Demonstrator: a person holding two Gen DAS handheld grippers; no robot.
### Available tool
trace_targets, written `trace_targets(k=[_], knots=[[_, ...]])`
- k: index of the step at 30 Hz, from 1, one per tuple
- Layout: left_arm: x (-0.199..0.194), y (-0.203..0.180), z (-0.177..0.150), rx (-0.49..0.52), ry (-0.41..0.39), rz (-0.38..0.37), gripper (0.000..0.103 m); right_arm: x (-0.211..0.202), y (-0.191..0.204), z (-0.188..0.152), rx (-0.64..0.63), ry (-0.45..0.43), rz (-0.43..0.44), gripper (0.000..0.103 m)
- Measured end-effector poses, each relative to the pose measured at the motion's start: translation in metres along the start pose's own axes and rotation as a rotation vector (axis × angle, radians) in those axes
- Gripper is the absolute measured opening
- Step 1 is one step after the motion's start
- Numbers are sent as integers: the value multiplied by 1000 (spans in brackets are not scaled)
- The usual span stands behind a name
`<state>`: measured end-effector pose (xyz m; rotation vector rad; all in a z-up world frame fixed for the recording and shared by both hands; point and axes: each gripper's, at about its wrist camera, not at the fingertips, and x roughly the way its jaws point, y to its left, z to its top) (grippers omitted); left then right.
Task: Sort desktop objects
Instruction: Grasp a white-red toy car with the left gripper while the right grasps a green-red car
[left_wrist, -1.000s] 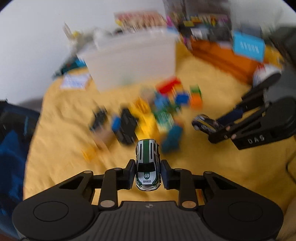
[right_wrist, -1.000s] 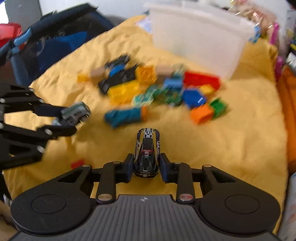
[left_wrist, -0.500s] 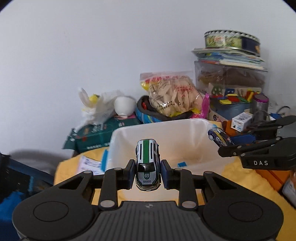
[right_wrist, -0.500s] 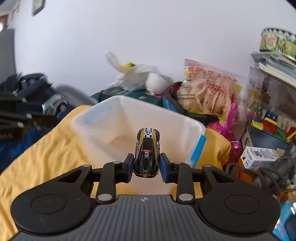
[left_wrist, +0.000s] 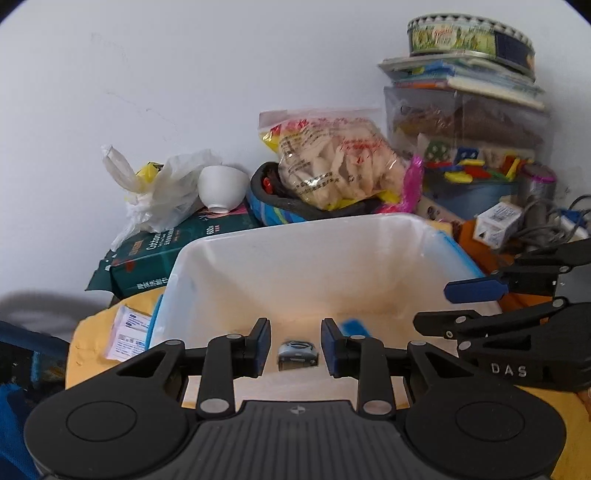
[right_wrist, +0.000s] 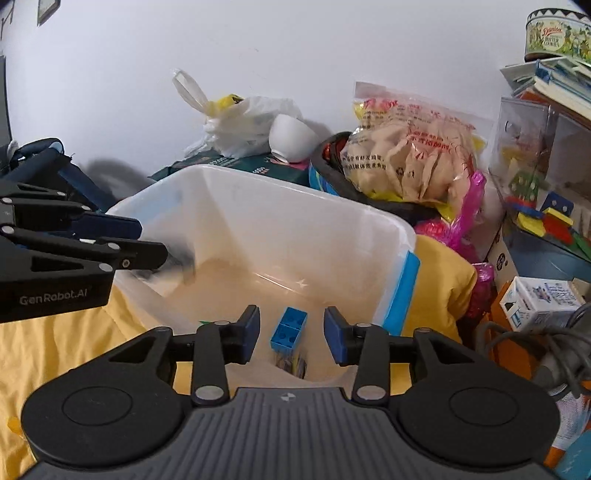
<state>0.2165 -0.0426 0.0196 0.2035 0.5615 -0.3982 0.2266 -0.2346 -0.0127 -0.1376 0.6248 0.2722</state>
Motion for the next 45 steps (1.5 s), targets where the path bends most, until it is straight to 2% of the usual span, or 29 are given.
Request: trace_targets(k=[4, 7, 12, 16, 18, 20, 22, 26, 27, 29, 31, 33, 35, 37, 40, 43, 45], knots=[[-33, 1, -19, -22, -2, -25, 38, -27, -3, -5, -3, -21, 63, 44], [-64, -1, -53, 4, 20, -26, 41, -48, -6, -19, 11, -7, 107, 44], [-97, -13, -120, 37, 120, 8, 41, -64, 2, -66, 38, 109, 98, 44], [-100, -35, -160, 187, 206, 39, 41, -67, 16, -110, 57, 235, 137, 44], [-97, -39, -171, 213, 233, 35, 40, -73, 29, -126, 45, 267, 163, 43], [-90, -34, -177, 164, 260, 37, 38, -80, 42, -135, 24, 277, 190, 43], [-83, -21, -178, 56, 272, 37, 38, -87, 55, -138, -12, 272, 208, 43], [-68, 2, -182, -126, 311, 23, 37, -98, 68, -131, -76, 220, 248, 43], [-61, 4, -183, -158, 332, 1, 36, -99, 71, -127, -93, 203, 257, 43], [-52, 5, -180, -180, 324, -25, 37, -99, 76, -122, -126, 174, 269, 43], [-51, 1, -178, -172, 302, -23, 36, -90, 83, -112, -162, 161, 278, 43], [-51, 0, -177, -183, 274, -39, 19, -81, 90, -103, -186, 151, 290, 43], [-58, -7, -177, -147, 234, -45, 18, -68, 97, -95, -205, 160, 302, 43], [-68, -20, -181, -49, 217, -23, 18, -51, 104, -84, -205, 173, 320, 43], [-89, -36, -193, 57, 239, 64, 18, -23, 117, -68, -206, 226, 368, 43], [-112, -38, -213, 56, 271, 126, 18, 2, 136, -65, -213, 302, 384, 43], [-128, -34, -225, 16, 287, 144, 18, 10, 151, -70, -251, 337, 400, 45]])
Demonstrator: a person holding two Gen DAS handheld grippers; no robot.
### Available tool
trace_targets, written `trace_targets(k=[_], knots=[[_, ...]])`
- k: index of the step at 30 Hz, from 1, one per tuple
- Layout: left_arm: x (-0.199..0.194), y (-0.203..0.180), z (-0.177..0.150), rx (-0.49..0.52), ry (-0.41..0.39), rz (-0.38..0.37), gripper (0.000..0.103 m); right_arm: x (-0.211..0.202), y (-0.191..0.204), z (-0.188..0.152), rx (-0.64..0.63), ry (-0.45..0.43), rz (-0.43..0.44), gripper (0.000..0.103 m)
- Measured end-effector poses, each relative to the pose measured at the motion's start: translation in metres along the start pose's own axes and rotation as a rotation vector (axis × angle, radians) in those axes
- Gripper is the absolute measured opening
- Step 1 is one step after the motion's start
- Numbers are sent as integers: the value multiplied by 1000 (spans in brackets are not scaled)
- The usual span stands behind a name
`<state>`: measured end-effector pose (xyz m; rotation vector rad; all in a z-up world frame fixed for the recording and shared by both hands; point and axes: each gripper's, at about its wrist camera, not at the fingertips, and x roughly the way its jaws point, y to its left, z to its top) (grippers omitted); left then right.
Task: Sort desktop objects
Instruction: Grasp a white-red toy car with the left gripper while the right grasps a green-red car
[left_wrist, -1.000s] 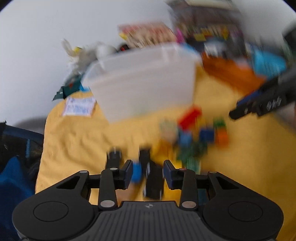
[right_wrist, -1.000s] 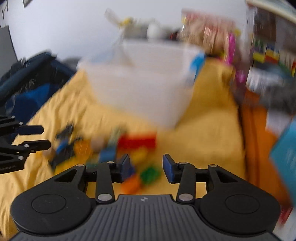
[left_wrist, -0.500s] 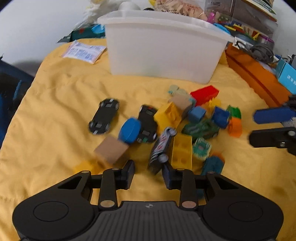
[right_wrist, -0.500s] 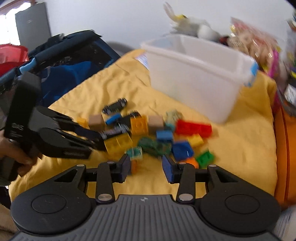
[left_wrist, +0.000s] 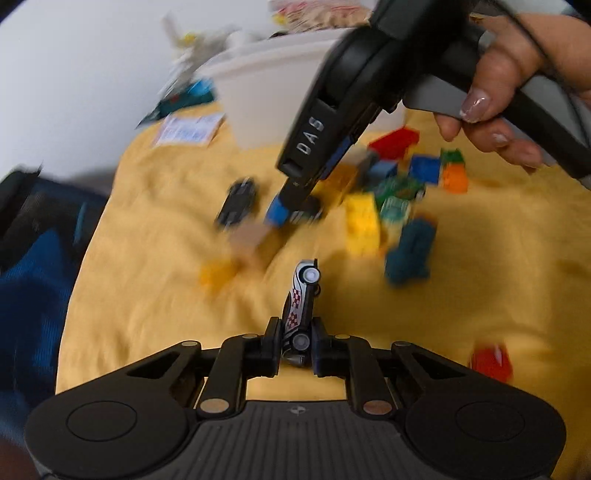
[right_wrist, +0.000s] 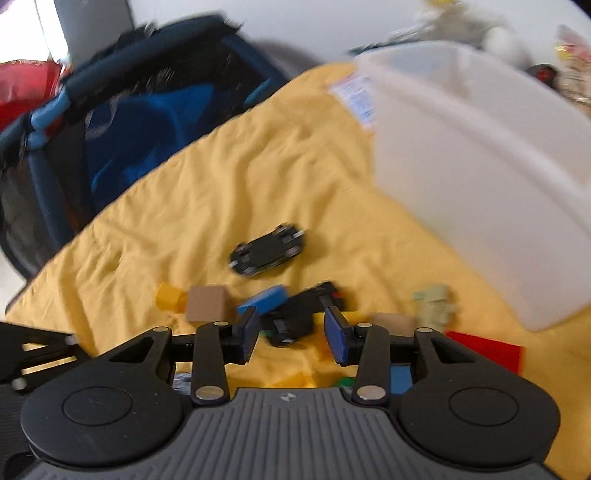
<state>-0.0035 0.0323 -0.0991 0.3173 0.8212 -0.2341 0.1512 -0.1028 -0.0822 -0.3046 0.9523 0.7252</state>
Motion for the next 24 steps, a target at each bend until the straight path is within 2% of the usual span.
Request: trace_targets(k=[2, 4, 7, 9, 11, 13, 15, 17, 19, 21, 24], knots=[[-6, 6, -9, -41, 14, 2, 17, 11, 16, -3, -85, 22, -25, 43], [-6, 9, -14, -56, 13, 11, 17, 22, 31, -8, -175, 25, -103, 44], [-4, 10, -13, -64, 3, 14, 17, 35, 40, -13, -253, -2, -191, 51], [-4, 9, -12, -53, -5, 15, 17, 38, 41, -15, -291, -37, -221, 41], [-4, 6, -10, -36, -12, 22, 19, 35, 39, -17, -275, -40, -239, 23], [-4, 3, -7, -10, -26, 40, 20, 24, 35, -19, -238, -38, -210, 16], [-1, -1, -2, 16, -34, 50, 30, 7, 30, -24, -191, -53, -172, 16], [4, -5, 3, 46, -33, 52, 33, -14, 26, -33, -146, -79, -145, 16], [8, -9, 8, 73, -44, 58, 33, -39, 23, -44, -88, -98, -115, 16], [8, -15, 12, 100, -50, 59, 22, -60, 17, -58, -10, -98, -77, 16], [5, -27, 13, 157, -49, 69, 21, -78, 10, -84, 90, -62, -17, 16]])
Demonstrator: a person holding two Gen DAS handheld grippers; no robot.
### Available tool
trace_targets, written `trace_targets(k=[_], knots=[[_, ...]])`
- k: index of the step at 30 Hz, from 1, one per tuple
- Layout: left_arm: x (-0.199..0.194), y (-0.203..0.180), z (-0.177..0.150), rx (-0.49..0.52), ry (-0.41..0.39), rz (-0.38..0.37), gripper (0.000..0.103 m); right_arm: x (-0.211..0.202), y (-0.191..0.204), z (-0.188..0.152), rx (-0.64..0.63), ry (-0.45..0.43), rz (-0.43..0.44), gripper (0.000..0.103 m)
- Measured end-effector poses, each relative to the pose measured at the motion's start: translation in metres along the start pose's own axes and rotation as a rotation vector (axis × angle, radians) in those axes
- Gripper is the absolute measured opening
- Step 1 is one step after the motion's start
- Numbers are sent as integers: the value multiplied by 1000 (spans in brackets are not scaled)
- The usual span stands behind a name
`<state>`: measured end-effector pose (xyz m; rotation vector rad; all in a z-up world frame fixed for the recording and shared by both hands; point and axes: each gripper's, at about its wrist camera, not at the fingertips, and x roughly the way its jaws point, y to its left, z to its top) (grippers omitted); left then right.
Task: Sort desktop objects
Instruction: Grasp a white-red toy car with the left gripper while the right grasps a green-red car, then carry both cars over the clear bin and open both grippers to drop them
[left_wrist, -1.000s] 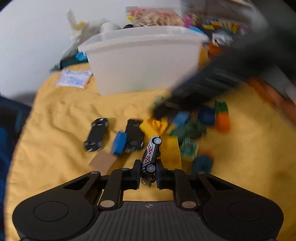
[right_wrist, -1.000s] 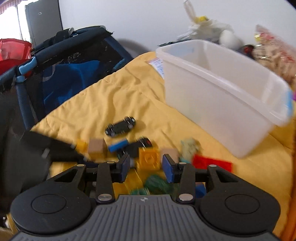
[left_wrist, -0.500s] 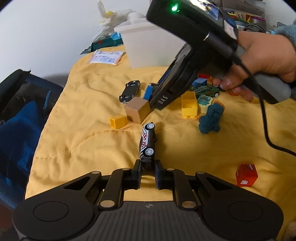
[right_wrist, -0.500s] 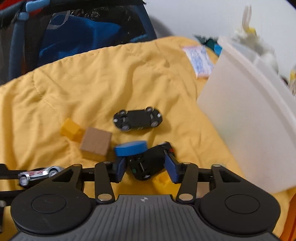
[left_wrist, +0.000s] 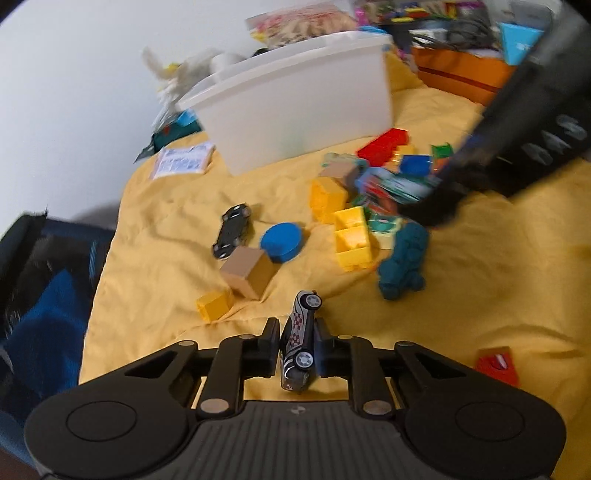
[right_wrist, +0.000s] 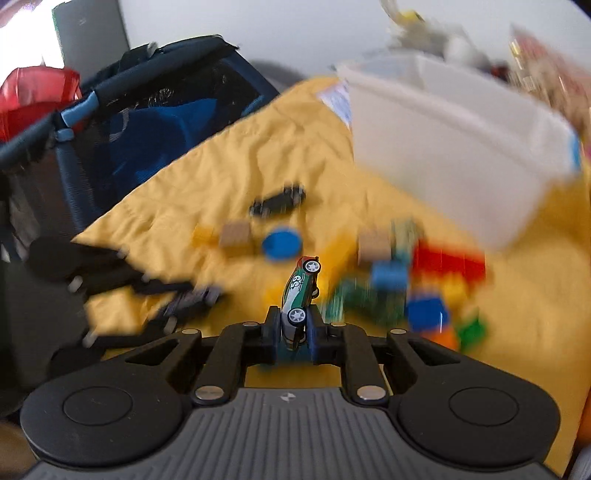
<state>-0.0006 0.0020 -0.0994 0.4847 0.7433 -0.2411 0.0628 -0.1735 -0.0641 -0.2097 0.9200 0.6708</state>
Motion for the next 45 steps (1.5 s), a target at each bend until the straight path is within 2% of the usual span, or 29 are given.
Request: trace_targets(k=[4, 6, 7, 11, 13, 15, 18, 21, 23, 27, 30, 31, 32, 33, 35, 39, 40, 41, 45], knots=[[-7, -17, 1, 47, -3, -39, 25, -6, -15, -29, 144, 61, 53, 16], [-7, -27, 2, 61, 14, -68, 38, -2, -24, -41, 236, 86, 94, 16], [-8, -32, 2, 81, 11, -69, 40, 0, -27, -47, 267, 95, 98, 16], [-20, -52, 0, 170, -18, -83, 41, 2, -40, -60, 364, 100, 104, 19], [-22, -50, 0, 167, -16, -89, 41, -1, -44, -62, 374, 84, 80, 23], [-25, -43, 1, 120, -7, -102, 41, -5, -44, -61, 346, 63, 28, 29], [-32, -33, 1, 61, -9, -85, 41, -12, -41, -60, 261, 33, -59, 30], [-33, -23, 3, 5, -5, -82, 41, -22, -33, -57, 155, -17, -91, 37], [-28, -18, 3, -55, 14, -107, 41, -24, -25, -53, 71, -35, -116, 50], [-14, -13, -2, -163, 43, -106, 44, -11, -9, -48, -48, -22, -148, 55], [-10, -10, -5, -225, 41, -116, 43, 5, -8, -50, -39, 7, -158, 53], [-7, -10, -6, -233, 52, -118, 42, 11, -9, -52, -33, 22, -156, 49], [-5, -10, -7, -251, 61, -132, 35, 14, -8, -53, -26, 43, -156, 43], [-4, -10, -8, -269, 65, -145, 33, 17, -10, -55, -8, 61, -156, 44], [-4, -11, -11, -295, 60, -135, 33, 16, -13, -57, 21, 46, -145, 44], [-3, -11, -12, -334, 71, -125, 33, 15, -11, -62, -22, 20, -138, 42], [-3, -11, -11, -338, 75, -121, 33, 15, -11, -63, -35, 15, -135, 41], [-4, -11, -9, -337, 78, -115, 33, 15, -10, -62, -49, 16, -130, 35], [-15, -8, 3, -325, 65, -100, 33, 16, -6, -57, -78, 25, -124, 33]])
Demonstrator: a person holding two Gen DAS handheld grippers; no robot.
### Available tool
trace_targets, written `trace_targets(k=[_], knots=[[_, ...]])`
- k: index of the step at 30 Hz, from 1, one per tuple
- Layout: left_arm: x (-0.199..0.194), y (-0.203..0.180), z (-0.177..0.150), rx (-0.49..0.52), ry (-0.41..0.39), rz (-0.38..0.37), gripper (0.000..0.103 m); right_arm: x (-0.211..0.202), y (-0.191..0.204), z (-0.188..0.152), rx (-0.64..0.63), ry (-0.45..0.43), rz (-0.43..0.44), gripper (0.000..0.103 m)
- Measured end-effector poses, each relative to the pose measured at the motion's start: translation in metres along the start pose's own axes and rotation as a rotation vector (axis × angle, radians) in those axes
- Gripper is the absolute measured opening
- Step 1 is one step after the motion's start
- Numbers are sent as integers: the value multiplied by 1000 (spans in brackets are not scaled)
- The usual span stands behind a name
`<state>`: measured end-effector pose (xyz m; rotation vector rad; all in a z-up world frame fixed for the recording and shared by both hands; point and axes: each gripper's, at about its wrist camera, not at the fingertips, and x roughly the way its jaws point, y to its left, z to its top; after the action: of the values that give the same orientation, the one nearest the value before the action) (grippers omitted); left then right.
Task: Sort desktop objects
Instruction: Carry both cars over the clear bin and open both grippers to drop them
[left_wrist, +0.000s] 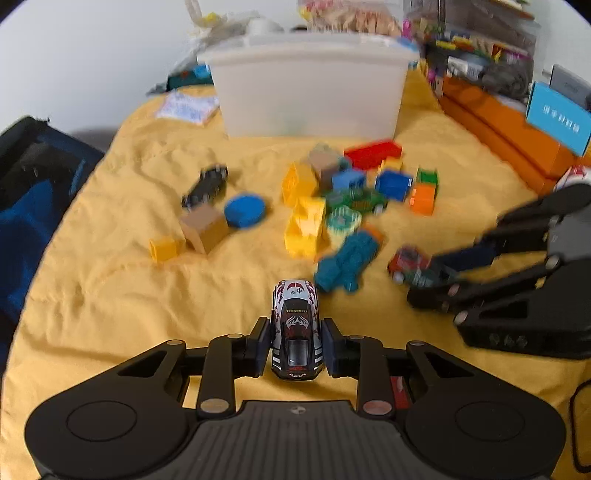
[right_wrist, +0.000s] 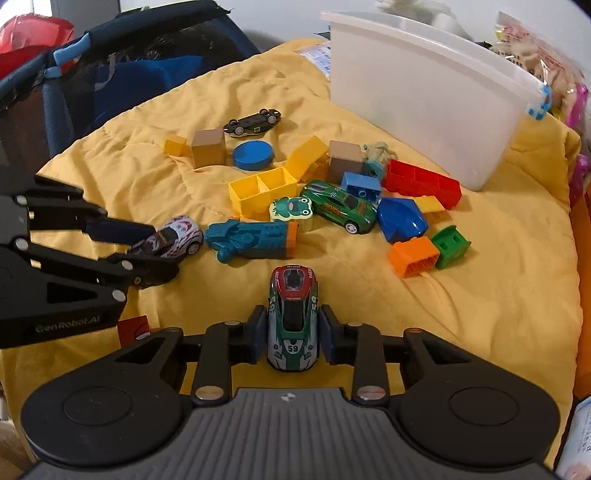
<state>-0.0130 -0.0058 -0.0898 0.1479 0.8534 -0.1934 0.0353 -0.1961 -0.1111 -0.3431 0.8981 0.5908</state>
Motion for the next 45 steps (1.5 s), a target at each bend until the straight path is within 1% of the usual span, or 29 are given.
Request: trace_targets(k=[2, 6, 10, 14, 19, 23, 26, 28, 30, 32, 33, 34, 35, 37, 38, 39, 42, 45], knots=[[-11, 2, 11, -7, -32, -7, 33, -4, -4, 2, 24, -3, 18, 33], [-28, 14, 43, -43, -98, -49, 33, -17, -12, 12, 48, -39, 12, 33], [-39, 19, 84, -2, -187, -77, 33, -30, -22, 33, 72, -78, -15, 33], [-38, 22, 132, 56, -265, -102, 33, -43, -41, 66, 85, -150, -77, 33], [-31, 32, 184, 70, -347, -115, 33, -50, -72, 108, 112, -218, -179, 33], [-15, 47, 221, 25, -369, -150, 33, -50, -96, 139, 124, -249, -253, 33], [6, 50, 247, 40, -361, -141, 33, -50, -112, 160, 145, -266, -301, 33], [23, 50, 261, 52, -348, -132, 33, -44, -126, 175, 172, -260, -322, 33], [38, 51, 269, 58, -343, -127, 33, -31, -135, 188, 216, -248, -339, 33], [55, 49, 274, 62, -314, -139, 33, -18, -138, 195, 247, -223, -350, 34], [62, 49, 275, 62, -298, -151, 34, -11, -139, 198, 257, -206, -349, 36], [66, 49, 275, 60, -291, -160, 34, -7, -140, 199, 257, -189, -343, 41], [67, 49, 274, 57, -292, -165, 35, -7, -139, 200, 250, -184, -340, 43], [67, 53, 269, 54, -306, -185, 40, -15, -134, 198, 236, -218, -358, 45], [66, 53, 266, 53, -317, -193, 45, -21, -131, 197, 230, -240, -367, 45], [67, 54, 265, 52, -319, -197, 46, -27, -129, 197, 231, -264, -366, 45], [69, 52, 264, 75, -311, -216, 46, -45, -121, 195, 229, -327, -338, 45], [63, 51, 261, 91, -327, -225, 48, -54, -109, 194, 175, -335, -335, 43]])
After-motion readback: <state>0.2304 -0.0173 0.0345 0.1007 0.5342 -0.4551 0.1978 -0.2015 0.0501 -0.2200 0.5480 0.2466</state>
